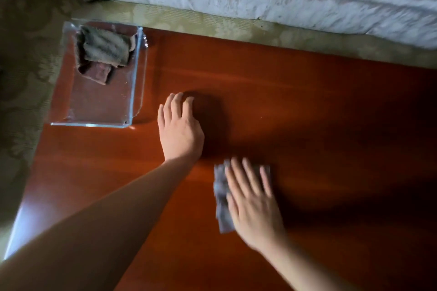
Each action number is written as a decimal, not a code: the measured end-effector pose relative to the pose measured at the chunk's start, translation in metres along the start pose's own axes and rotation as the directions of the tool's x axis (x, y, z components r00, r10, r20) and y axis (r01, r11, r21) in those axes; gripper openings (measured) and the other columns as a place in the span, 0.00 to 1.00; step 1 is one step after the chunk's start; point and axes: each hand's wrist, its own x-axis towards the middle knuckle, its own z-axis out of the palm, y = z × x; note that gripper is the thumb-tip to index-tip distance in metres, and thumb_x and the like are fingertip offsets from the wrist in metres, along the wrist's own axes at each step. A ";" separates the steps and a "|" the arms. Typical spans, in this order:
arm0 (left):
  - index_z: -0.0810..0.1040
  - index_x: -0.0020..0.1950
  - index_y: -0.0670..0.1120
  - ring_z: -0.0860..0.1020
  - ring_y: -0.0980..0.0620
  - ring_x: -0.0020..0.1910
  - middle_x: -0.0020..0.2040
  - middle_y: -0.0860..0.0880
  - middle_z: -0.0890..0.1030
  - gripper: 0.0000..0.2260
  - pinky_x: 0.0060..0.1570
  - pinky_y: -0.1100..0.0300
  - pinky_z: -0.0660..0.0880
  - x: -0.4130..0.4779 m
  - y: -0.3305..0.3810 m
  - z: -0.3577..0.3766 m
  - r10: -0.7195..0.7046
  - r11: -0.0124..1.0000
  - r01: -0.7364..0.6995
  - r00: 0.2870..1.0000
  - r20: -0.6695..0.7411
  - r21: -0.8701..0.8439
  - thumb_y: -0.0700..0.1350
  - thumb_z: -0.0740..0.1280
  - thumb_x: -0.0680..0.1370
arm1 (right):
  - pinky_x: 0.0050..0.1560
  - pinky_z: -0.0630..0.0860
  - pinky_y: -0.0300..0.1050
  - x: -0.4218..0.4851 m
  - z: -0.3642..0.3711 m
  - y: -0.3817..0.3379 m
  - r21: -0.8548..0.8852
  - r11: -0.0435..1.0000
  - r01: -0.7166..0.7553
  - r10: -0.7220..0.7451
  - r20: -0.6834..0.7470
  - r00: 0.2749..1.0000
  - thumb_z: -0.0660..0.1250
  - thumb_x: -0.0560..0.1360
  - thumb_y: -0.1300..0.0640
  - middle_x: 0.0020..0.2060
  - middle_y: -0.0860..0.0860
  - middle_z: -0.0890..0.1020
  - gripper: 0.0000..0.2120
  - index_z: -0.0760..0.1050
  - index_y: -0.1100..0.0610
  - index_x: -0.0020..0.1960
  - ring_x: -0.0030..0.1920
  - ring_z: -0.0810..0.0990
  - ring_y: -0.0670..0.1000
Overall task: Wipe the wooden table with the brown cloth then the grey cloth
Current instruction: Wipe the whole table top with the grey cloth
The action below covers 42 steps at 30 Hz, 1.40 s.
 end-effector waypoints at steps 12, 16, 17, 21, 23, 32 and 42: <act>0.73 0.72 0.47 0.67 0.41 0.76 0.74 0.44 0.72 0.20 0.78 0.40 0.58 0.041 0.055 0.038 -0.141 0.975 0.147 0.989 -0.047 0.168 0.45 0.57 0.81 | 0.81 0.52 0.64 0.166 -0.034 0.114 -0.021 0.999 -0.046 0.044 -0.088 0.995 0.50 0.86 0.45 0.84 0.51 0.58 0.29 0.55 0.52 0.85 0.84 0.56 0.57; 0.73 0.71 0.46 0.67 0.41 0.75 0.74 0.44 0.72 0.18 0.77 0.39 0.58 0.042 0.057 0.038 -0.151 0.970 0.160 0.987 -0.063 0.181 0.44 0.58 0.82 | 0.83 0.45 0.63 0.280 -0.067 0.155 0.055 0.975 -0.216 0.220 -0.087 0.972 0.43 0.85 0.44 0.85 0.49 0.52 0.30 0.51 0.50 0.86 0.85 0.48 0.54; 0.73 0.71 0.46 0.67 0.41 0.75 0.73 0.44 0.72 0.18 0.78 0.39 0.58 0.042 0.057 0.038 -0.151 0.971 0.159 0.987 -0.062 0.178 0.44 0.58 0.82 | 0.83 0.44 0.63 0.298 -0.073 0.159 0.083 0.963 -0.256 0.261 -0.053 0.964 0.43 0.86 0.44 0.85 0.49 0.51 0.29 0.50 0.49 0.86 0.85 0.46 0.54; 0.74 0.71 0.46 0.67 0.40 0.75 0.73 0.43 0.72 0.18 0.78 0.39 0.57 0.043 0.057 0.038 -0.159 0.973 0.168 0.985 -0.064 0.158 0.44 0.58 0.82 | 0.82 0.48 0.61 0.302 -0.076 0.162 0.091 0.969 -0.230 0.237 -0.071 0.969 0.43 0.86 0.43 0.85 0.50 0.54 0.29 0.54 0.48 0.85 0.84 0.51 0.54; 0.74 0.71 0.46 0.67 0.40 0.75 0.73 0.43 0.72 0.18 0.78 0.39 0.57 0.043 0.058 0.037 -0.158 0.974 0.165 0.986 -0.057 0.152 0.45 0.57 0.82 | 0.81 0.53 0.61 0.274 -0.073 0.181 0.057 0.978 -0.201 0.207 -0.112 0.972 0.45 0.85 0.43 0.84 0.50 0.58 0.29 0.56 0.49 0.85 0.82 0.59 0.55; 0.74 0.71 0.45 0.68 0.40 0.75 0.73 0.43 0.73 0.18 0.78 0.39 0.57 0.043 0.056 0.036 -0.169 0.976 0.175 0.984 -0.059 0.132 0.44 0.58 0.82 | 0.82 0.51 0.65 0.232 -0.071 0.208 0.004 0.945 -0.328 0.326 -0.108 0.939 0.44 0.84 0.44 0.84 0.56 0.58 0.32 0.55 0.55 0.85 0.84 0.55 0.59; 0.74 0.70 0.41 0.69 0.41 0.74 0.73 0.43 0.74 0.19 0.78 0.41 0.58 0.044 0.053 0.044 -0.188 0.973 0.198 0.978 -0.094 0.118 0.42 0.60 0.80 | 0.80 0.53 0.62 0.359 -0.077 0.034 0.036 0.999 0.034 -0.030 -0.103 0.994 0.46 0.86 0.44 0.84 0.51 0.60 0.29 0.55 0.52 0.84 0.83 0.56 0.55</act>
